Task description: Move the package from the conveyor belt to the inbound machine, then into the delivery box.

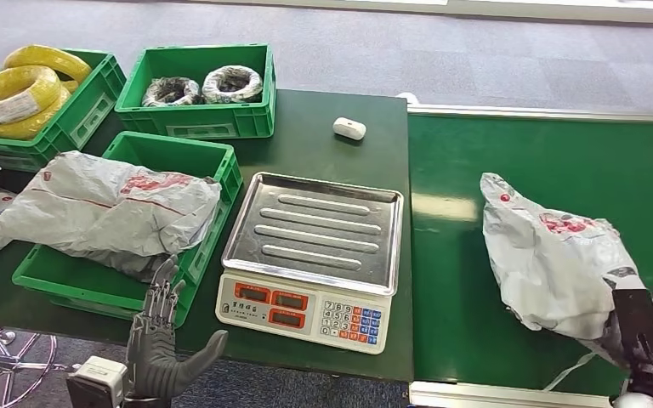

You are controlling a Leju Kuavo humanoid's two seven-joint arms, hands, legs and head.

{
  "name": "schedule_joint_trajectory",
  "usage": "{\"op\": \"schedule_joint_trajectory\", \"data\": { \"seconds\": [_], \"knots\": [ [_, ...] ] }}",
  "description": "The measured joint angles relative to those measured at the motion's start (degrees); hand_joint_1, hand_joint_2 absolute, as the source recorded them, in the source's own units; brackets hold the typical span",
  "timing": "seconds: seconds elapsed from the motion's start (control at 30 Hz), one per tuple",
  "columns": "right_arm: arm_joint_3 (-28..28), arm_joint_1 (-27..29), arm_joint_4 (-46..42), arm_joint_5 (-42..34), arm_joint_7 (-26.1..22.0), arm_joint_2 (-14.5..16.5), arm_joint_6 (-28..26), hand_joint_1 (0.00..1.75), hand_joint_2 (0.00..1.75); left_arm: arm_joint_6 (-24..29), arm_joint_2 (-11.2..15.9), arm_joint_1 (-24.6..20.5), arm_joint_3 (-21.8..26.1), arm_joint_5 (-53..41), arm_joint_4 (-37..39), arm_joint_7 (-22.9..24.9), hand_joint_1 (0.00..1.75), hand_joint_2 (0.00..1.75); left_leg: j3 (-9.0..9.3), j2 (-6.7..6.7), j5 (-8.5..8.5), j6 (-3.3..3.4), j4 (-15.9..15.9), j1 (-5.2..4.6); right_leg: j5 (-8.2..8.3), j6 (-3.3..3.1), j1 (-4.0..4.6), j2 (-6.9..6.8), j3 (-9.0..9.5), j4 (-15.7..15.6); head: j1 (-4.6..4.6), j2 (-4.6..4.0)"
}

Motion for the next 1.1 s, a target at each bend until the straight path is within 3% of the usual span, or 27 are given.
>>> {"op": "schedule_joint_trajectory", "data": {
  "seconds": [0.13,0.33,0.53,0.63,0.73,0.77,0.87,0.9,1.1],
  "knots": [
    [4.1,0.4,-10.3,-4.7,-3.2,1.2,-6.0,1.75,1.75,-0.5,-0.3,-0.4,0.0,-0.9,-0.2,-0.1,0.00,1.75,0.02,0.03,0.00,0.00,0.0,0.00,0.00,0.00,0.00,0.00,0.01,0.0,-0.01,0.00],
    [10.2,0.5,-17.4,-3.4,-6.0,2.3,-7.5,1.75,1.75,-0.6,-0.5,-0.9,0.2,-2.4,-0.4,-0.8,0.00,1.75,-0.05,0.10,0.00,0.00,0.0,0.00,0.02,0.01,0.00,0.07,0.05,0.0,0.00,0.00],
    [22.5,-3.6,-18.6,5.8,-3.6,4.1,-5.7,1.75,1.75,-0.6,-0.9,-2.0,0.6,-4.1,-1.1,-1.4,0.00,1.75,0.12,0.09,0.05,-0.01,0.0,0.02,0.02,0.00,0.03,0.10,0.11,0.0,0.01,0.00],
    [27.2,-6.8,-17.6,9.4,-3.0,5.4,-1.8,1.75,1.75,-0.6,-1.0,-2.5,1.3,-4.6,-1.3,-1.7,0.00,1.75,0.04,0.21,0.06,-0.01,0.0,0.02,0.03,-0.01,0.03,0.20,0.11,0.1,0.02,0.00],
    [33.1,-11.8,-13.4,12.5,-1.7,8.7,3.1,1.71,1.75,-0.6,-1.2,-3.4,2.5,-5.5,-1.8,-1.8,0.00,1.75,0.17,0.35,0.07,-0.02,0.0,0.03,0.04,-0.02,0.03,0.37,0.08,0.1,0.01,0.00],
    [34.9,-13.4,-11.6,12.8,-1.4,10.0,4.3,1.45,1.75,-0.6,-1.3,-3.6,3.0,-5.6,-2.0,-1.8,0.00,1.75,0.20,0.31,0.08,-0.03,0.0,0.03,0.04,-0.02,0.03,0.34,0.08,0.1,0.01,0.00],
    [39.1,-17.3,-6.2,12.5,-1.2,13.2,6.6,0.18,1.75,-0.6,-1.3,-4.0,4.4,-5.5,-2.3,-1.8,0.00,1.75,0.18,0.20,0.12,-0.07,0.0,0.04,0.03,-0.02,0.04,0.25,0.08,0.2,0.00,0.00],
    [40.1,-18.4,-4.5,12.2,-1.4,13.9,7.3,0.00,1.75,-0.6,-1.3,-4.2,4.8,-5.3,-2.3,-1.8,0.00,1.75,0.17,0.20,0.12,-0.07,0.0,0.04,0.03,-0.02,0.04,0.25,0.08,0.2,0.01,0.00],
    [43.4,-21.7,2.8,9.2,-4.5,16.7,10.3,0.00,1.75,-2.4,-1.3,-6.0,6.7,-3.4,-1.9,-1.8,0.00,1.75,0.12,0.20,0.12,-0.06,0.0,0.03,0.03,-0.02,0.03,0.24,0.04,0.1,0.02,0.00]
  ]
}}
